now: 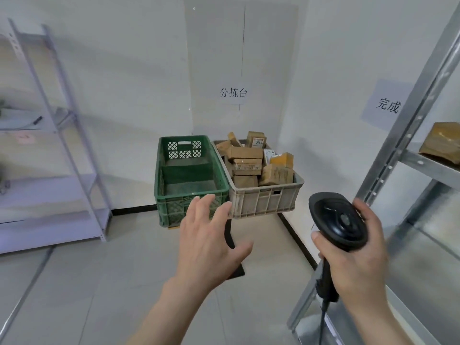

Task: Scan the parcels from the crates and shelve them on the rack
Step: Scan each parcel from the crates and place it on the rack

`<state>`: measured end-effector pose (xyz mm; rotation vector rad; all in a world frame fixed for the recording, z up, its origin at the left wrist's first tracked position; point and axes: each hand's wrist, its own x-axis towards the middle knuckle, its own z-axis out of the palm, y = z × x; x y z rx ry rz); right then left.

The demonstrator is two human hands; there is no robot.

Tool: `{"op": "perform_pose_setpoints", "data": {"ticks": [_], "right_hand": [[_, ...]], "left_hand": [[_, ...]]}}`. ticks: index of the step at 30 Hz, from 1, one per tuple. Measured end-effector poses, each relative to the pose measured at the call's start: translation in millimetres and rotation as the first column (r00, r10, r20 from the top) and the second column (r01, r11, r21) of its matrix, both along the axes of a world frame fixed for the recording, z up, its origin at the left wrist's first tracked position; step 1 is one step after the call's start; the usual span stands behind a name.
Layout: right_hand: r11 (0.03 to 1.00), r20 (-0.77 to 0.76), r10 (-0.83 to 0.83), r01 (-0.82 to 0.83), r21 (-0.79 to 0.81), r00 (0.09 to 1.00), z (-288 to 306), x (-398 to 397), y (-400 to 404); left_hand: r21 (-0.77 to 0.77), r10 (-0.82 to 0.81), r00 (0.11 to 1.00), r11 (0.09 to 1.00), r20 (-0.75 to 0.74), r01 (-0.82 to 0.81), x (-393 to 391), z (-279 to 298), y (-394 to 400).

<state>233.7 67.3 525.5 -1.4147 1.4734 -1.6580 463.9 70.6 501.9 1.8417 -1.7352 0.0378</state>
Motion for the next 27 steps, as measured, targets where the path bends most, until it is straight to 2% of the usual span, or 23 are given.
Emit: {"op": "perform_pose_setpoints", "data": {"ticks": [7, 11, 17, 21, 27], "right_hand": [[0.999, 0.035, 0.048, -0.047, -0.024, 0.998, -21, 26, -107], [0.998, 0.077, 0.041, -0.045, 0.044, 0.996, -28, 31, -179], [0.988, -0.027, 0.082, -0.077, 0.135, 0.996, -35, 37, -279], [0.988, -0.079, 0.066, -0.054, 0.143, 0.995, -35, 34, -325], [0.990, -0.102, 0.004, 0.011, 0.139, 0.995, -39, 34, -382]], "left_hand": [[0.194, -0.016, 0.994, 0.981, 0.106, -0.005, 30, -6, -103], [0.308, -0.052, 0.989, 0.951, 0.137, 0.007, 44, -6, -173], [0.450, -0.099, 0.976, 0.893, 0.194, 0.002, 65, -8, -267], [0.491, -0.130, 0.975, 0.871, 0.181, 0.025, 71, -15, -324], [0.475, -0.201, 0.970, 0.873, 0.139, 0.113, 70, -41, -420]]}}
